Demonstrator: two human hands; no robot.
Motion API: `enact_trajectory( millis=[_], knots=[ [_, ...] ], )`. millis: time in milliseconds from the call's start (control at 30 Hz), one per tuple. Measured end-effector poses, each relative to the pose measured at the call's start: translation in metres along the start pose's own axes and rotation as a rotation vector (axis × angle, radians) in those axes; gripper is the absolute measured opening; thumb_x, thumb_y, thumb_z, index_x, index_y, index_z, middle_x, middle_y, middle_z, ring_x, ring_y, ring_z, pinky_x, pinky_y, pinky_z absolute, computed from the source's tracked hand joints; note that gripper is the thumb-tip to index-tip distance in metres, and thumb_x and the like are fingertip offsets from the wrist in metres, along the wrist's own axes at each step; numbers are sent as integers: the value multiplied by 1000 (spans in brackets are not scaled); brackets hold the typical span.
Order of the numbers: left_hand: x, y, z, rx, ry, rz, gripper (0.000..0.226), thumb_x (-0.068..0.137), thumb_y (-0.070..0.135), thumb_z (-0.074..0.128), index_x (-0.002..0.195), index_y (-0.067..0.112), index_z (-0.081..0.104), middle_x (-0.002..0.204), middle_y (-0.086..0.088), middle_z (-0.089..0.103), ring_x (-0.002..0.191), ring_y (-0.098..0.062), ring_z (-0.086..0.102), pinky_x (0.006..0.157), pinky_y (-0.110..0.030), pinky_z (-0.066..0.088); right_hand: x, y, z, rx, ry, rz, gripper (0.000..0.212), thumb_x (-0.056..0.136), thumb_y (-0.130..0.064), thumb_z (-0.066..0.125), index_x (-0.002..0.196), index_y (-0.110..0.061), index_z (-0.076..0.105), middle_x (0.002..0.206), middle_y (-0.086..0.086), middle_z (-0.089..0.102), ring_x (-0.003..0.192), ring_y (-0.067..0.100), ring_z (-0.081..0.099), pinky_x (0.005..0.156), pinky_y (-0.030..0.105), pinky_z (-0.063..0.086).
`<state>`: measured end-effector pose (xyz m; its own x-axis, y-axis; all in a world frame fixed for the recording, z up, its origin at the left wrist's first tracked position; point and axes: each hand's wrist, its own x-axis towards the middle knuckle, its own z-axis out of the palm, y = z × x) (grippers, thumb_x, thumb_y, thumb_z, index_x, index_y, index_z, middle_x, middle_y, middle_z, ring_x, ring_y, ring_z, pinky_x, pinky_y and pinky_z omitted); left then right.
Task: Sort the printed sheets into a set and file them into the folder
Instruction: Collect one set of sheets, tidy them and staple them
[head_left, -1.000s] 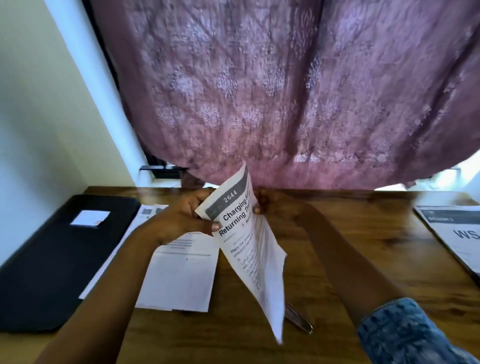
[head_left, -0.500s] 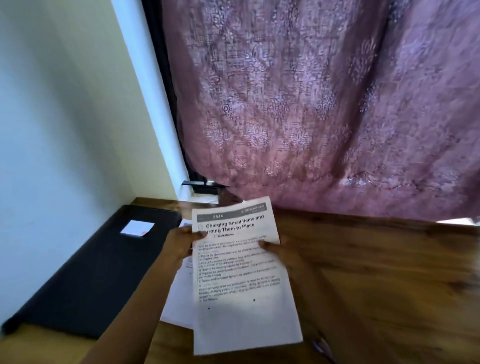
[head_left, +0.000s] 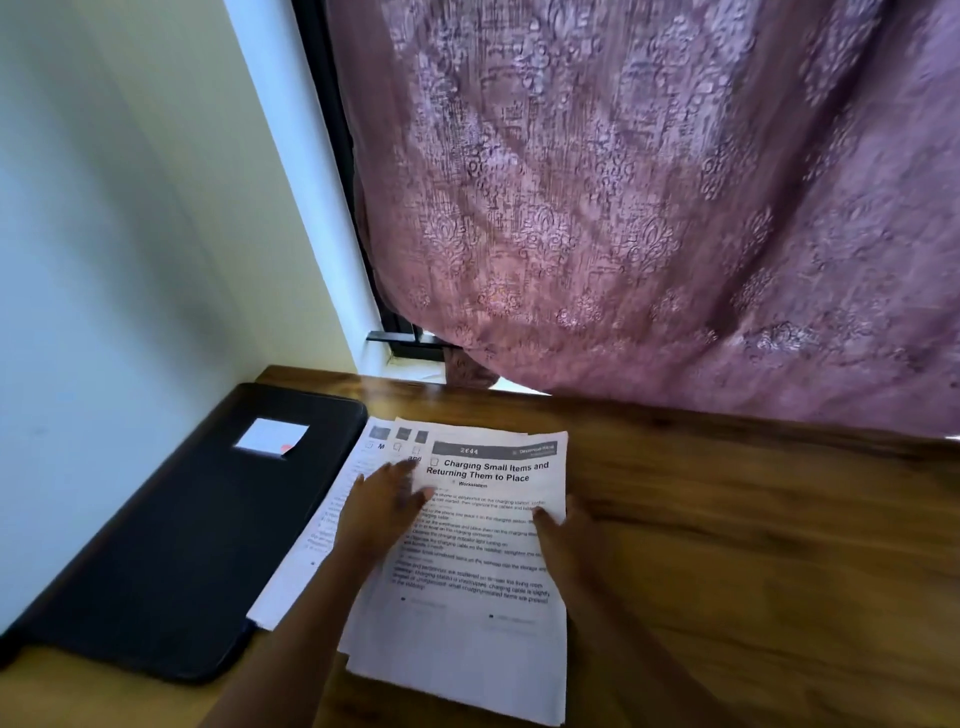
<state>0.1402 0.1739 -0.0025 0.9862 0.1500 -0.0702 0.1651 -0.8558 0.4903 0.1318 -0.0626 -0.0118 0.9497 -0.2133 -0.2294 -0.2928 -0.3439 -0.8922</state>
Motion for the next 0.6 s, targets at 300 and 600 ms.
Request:
enact_trajectory(
  millis=[300, 600],
  knots=[
    [2, -21, 13, 239, 16, 21, 92, 74, 76, 5, 150, 29, 30, 157, 8, 26, 145, -15, 22, 113, -43, 26, 8, -10, 9, -110, 27, -33, 27, 90, -19, 60, 115, -10, 57, 116, 8, 66, 97, 25, 64, 72, 26, 44],
    [-1, 4, 7, 337, 32, -8, 66, 96, 61, 18, 152, 27, 21, 160, 5, 19, 148, -18, 13, 117, -48, 8, 12, -23, -17, -147, -60, -39, 69, 86, -29, 66, 143, -15, 29, 137, 8, 50, 123, 30, 51, 97, 42, 48]
  ],
)
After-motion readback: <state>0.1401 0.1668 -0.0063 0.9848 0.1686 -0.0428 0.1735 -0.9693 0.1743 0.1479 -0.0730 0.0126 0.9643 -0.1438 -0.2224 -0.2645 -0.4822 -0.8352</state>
